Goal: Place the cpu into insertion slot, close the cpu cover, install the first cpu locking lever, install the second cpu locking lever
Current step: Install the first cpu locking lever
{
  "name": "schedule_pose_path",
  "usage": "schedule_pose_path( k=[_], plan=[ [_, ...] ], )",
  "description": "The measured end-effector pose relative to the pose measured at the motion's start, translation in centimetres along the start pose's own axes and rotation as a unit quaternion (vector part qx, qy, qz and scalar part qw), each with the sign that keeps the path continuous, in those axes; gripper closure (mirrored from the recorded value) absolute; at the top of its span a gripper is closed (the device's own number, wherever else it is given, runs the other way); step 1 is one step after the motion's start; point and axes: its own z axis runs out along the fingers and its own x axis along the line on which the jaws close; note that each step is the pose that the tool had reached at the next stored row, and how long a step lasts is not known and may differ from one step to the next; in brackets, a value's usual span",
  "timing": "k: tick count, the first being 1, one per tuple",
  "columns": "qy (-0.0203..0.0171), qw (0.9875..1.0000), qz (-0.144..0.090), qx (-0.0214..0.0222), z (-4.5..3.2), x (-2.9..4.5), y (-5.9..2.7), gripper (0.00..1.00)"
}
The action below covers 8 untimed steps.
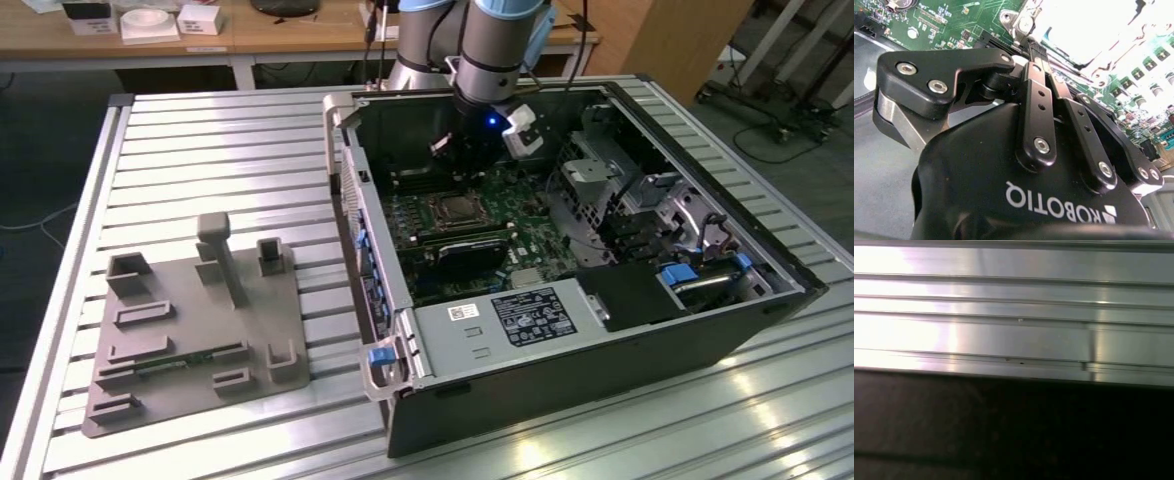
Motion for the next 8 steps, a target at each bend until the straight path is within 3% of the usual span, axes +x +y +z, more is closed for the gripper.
schedule_pose_path(
  k=[8],
  plan=[
    [0.0001,1.0000,0.000,0.0000,-0.88,-0.01,0.04,0.89]
  ],
)
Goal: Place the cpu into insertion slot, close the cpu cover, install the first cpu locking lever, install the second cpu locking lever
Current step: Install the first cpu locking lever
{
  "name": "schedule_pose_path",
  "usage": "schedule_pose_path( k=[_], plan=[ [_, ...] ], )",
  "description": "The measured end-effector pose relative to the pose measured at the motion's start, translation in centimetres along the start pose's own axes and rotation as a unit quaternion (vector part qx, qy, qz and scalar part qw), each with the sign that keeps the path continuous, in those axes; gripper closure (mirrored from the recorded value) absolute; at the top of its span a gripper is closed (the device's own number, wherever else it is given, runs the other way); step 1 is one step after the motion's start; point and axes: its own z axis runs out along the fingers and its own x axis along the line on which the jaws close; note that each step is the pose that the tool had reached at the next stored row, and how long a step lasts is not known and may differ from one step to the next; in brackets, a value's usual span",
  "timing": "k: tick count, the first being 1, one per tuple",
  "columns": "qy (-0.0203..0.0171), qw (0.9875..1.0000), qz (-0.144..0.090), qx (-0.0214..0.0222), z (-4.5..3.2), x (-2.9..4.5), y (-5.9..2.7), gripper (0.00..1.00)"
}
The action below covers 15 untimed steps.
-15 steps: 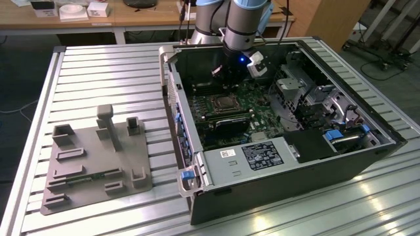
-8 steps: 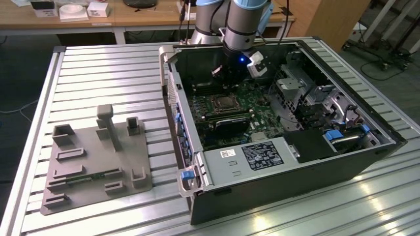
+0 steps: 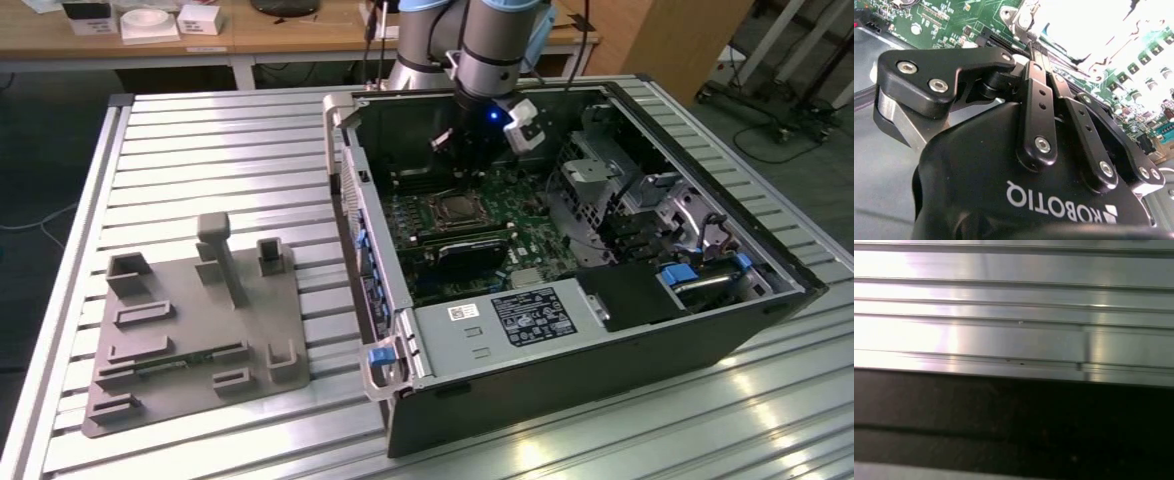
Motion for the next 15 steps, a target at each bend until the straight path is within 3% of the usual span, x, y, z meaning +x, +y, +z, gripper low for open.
schedule_pose_path(
  k=[11,15],
  plan=[
    [0.0000,1.0000,0.000,0.0008,-0.06,0.00,0.00,0.89],
    [0.0004,1.0000,0.000,0.0067,0.03,0.00,0.00,0.89]
  ],
)
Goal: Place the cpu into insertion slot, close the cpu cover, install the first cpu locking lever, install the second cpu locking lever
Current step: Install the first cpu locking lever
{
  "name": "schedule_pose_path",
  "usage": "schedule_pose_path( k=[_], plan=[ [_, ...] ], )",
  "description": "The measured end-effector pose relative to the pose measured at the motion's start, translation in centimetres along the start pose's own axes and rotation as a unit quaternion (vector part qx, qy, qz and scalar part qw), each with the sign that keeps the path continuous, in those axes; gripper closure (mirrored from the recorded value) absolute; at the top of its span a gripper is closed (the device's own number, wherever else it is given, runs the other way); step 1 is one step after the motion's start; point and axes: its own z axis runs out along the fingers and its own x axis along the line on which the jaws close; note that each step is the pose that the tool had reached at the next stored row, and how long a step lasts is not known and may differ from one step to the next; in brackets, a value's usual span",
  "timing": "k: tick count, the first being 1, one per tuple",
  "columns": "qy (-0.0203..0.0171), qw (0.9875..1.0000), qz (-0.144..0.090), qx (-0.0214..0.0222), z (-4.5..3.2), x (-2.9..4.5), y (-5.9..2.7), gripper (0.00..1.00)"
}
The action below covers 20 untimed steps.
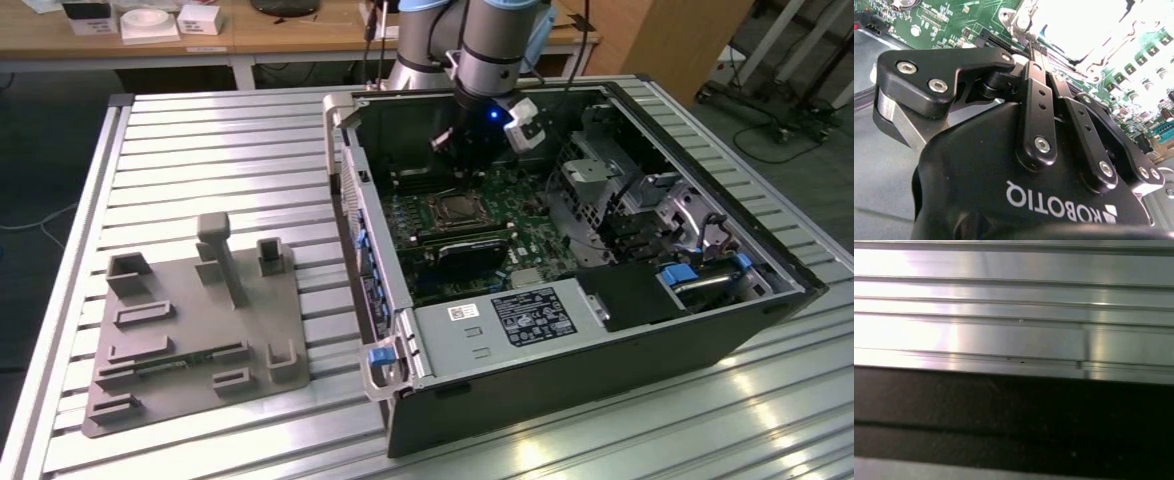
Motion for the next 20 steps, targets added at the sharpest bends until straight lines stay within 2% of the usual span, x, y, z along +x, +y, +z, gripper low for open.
schedule_pose_path(
  k=[3,11,20],
  plan=[
    [0.0003,1.0000,0.000,0.0058,0.12,0.00,-0.01,0.89],
    [0.0003,1.0000,0.000,0.0070,0.31,0.00,-0.01,0.89],
    [0.0009,0.9999,0.000,0.0123,0.83,0.02,-0.02,0.89]
  ],
)
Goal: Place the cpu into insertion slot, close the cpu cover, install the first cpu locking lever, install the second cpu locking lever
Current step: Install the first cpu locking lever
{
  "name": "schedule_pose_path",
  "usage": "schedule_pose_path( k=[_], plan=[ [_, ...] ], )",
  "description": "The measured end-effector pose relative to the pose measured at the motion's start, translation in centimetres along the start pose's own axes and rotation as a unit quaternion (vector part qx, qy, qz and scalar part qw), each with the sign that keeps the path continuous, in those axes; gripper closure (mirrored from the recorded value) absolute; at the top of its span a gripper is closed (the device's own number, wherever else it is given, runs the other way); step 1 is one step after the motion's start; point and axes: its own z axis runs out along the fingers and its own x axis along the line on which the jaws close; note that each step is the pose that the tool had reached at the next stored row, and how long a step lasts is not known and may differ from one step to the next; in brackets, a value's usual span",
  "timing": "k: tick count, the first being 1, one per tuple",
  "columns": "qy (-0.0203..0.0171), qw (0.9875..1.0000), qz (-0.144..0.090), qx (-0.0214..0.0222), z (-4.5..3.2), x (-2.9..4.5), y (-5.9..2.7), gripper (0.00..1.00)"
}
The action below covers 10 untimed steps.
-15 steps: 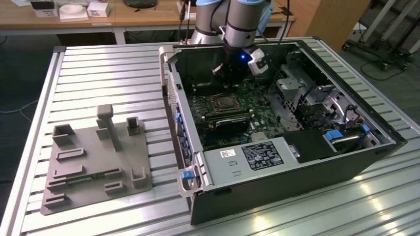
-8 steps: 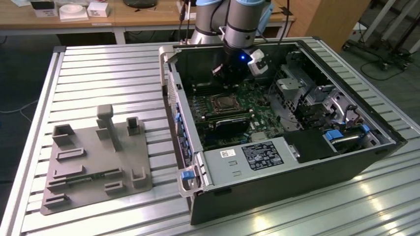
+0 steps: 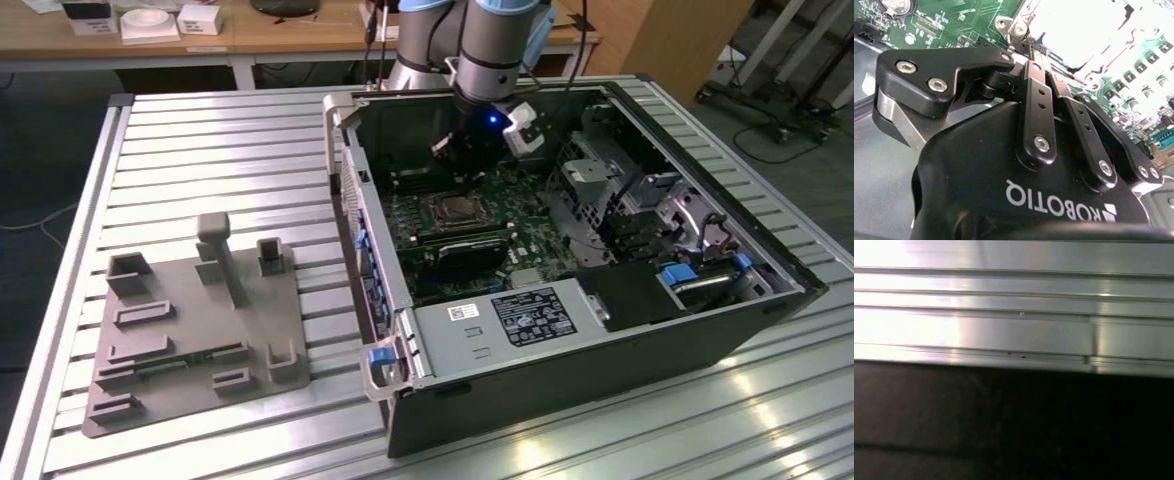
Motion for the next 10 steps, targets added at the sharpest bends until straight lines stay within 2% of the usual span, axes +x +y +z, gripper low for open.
schedule_pose_path(
  k=[5,10],
  plan=[
    [-0.0001,1.0000,0.000,0.0016,0.22,-0.01,0.02,0.89],
    [-0.0006,1.0000,0.000,0.0008,-0.18,-0.03,0.10,0.89]
  ],
)
